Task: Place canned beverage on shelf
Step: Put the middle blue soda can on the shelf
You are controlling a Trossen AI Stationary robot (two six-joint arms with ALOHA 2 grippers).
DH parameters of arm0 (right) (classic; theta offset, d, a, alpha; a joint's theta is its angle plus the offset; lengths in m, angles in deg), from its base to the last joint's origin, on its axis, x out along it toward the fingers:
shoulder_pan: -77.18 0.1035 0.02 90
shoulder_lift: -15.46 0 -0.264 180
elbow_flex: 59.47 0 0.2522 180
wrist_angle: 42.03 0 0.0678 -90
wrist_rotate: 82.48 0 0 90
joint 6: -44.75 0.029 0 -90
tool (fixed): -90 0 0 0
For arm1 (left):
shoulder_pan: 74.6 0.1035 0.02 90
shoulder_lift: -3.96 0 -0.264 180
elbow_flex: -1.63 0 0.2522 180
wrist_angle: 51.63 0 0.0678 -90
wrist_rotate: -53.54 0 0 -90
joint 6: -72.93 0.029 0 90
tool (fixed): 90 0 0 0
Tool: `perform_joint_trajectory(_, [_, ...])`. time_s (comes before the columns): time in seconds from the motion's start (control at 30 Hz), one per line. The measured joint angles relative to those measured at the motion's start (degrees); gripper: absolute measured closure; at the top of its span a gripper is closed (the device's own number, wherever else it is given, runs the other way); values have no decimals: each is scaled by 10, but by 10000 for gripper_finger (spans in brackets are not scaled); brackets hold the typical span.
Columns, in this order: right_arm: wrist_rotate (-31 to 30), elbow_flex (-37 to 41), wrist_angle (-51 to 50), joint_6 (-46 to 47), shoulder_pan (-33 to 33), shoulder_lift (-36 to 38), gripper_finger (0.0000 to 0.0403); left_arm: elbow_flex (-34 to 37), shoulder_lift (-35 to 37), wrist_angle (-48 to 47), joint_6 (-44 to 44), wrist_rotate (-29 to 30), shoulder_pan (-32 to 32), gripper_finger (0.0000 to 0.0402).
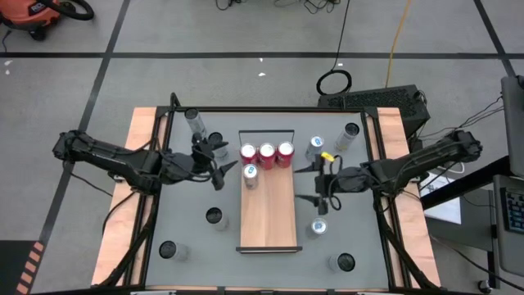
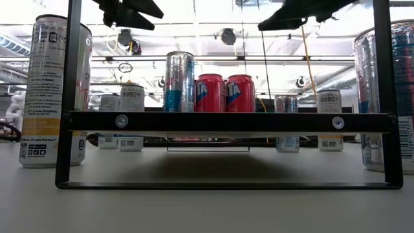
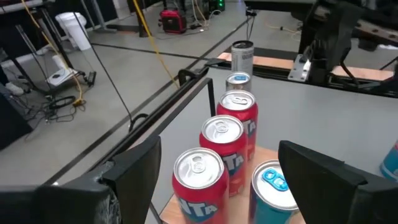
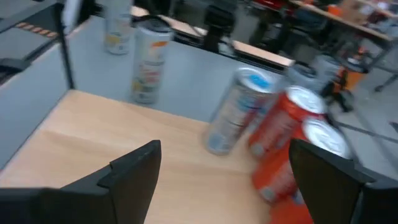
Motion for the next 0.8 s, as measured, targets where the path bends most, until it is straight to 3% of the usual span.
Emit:
perform_joint_trajectory(0.23, [7,0,-78,52,0,65,85,0,0,0,0,-31,0,82])
perform_joint_trajectory(0.33, [42,0,-99,103,1,81,85,0,0,-1,2,-55,0,82])
perform_joint_trajectory(0.5, [76,0,-106,158,14,85,85,0,0,-21,-4,-77,-3,82])
perform_joint_trajectory(0.8, [77,0,-116,181,36,80,85,0,0,-69,-62,-98,-54,82])
